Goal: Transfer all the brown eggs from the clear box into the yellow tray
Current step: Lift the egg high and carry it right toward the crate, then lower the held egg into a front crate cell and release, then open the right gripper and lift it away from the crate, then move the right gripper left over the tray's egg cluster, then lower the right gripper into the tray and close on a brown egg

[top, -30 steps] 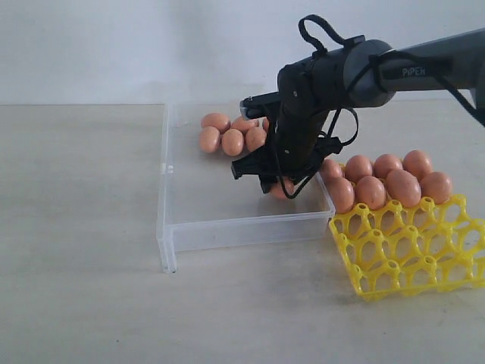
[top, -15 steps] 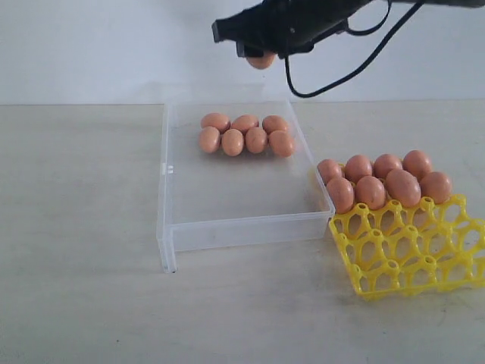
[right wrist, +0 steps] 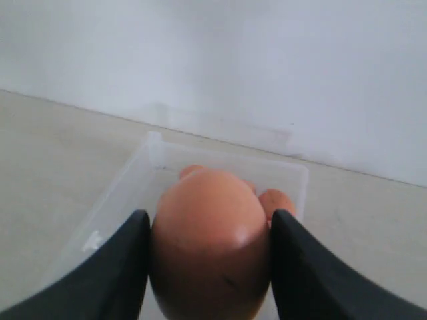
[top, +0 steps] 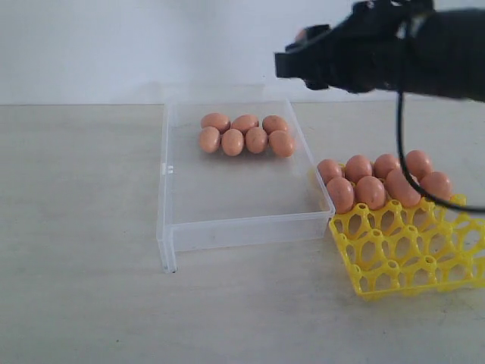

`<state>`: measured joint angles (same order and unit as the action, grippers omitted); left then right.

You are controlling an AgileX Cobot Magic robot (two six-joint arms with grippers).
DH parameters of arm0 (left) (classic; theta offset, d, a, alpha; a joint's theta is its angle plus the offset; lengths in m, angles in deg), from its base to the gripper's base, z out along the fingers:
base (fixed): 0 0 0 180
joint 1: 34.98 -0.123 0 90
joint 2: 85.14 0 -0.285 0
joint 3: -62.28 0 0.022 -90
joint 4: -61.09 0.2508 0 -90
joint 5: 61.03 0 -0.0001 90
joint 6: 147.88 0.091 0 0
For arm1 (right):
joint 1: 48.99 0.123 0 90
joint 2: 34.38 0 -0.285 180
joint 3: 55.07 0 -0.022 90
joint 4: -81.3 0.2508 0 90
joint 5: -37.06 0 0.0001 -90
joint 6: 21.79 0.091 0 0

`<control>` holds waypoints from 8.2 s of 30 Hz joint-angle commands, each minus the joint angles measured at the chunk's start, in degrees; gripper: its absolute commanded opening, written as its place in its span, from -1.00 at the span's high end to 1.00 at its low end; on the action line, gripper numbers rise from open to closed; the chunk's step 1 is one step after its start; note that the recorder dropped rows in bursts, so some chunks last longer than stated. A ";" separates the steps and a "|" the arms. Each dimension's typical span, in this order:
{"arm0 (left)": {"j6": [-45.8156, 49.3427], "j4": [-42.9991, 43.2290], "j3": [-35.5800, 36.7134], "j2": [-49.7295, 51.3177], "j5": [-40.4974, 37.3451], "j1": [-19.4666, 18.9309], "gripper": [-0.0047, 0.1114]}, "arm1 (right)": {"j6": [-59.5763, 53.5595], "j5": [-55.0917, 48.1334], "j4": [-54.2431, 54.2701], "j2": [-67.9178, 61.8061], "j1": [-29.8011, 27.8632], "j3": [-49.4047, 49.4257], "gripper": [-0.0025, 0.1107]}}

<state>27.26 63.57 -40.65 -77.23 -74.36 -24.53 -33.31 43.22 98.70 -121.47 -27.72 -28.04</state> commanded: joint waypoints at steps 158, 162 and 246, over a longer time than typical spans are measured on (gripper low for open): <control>0.13 -0.14 0.15 -0.12 0.05 -0.20 0.85 | -14.15 -40.86 -2.62 -18.48 -13.77 -7.95 0.96; 0.13 -0.14 0.15 -0.12 0.05 -0.20 0.85 | -14.15 -39.50 -2.62 -18.81 -13.77 -7.95 0.96; 0.13 -0.14 0.15 -0.12 0.05 -0.20 0.85 | -15.52 -40.66 -5.48 -55.19 -9.03 -59.76 0.15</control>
<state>27.26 63.57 -40.65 -77.23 -74.36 -24.53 -49.65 2.25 96.03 -176.18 -36.40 -87.38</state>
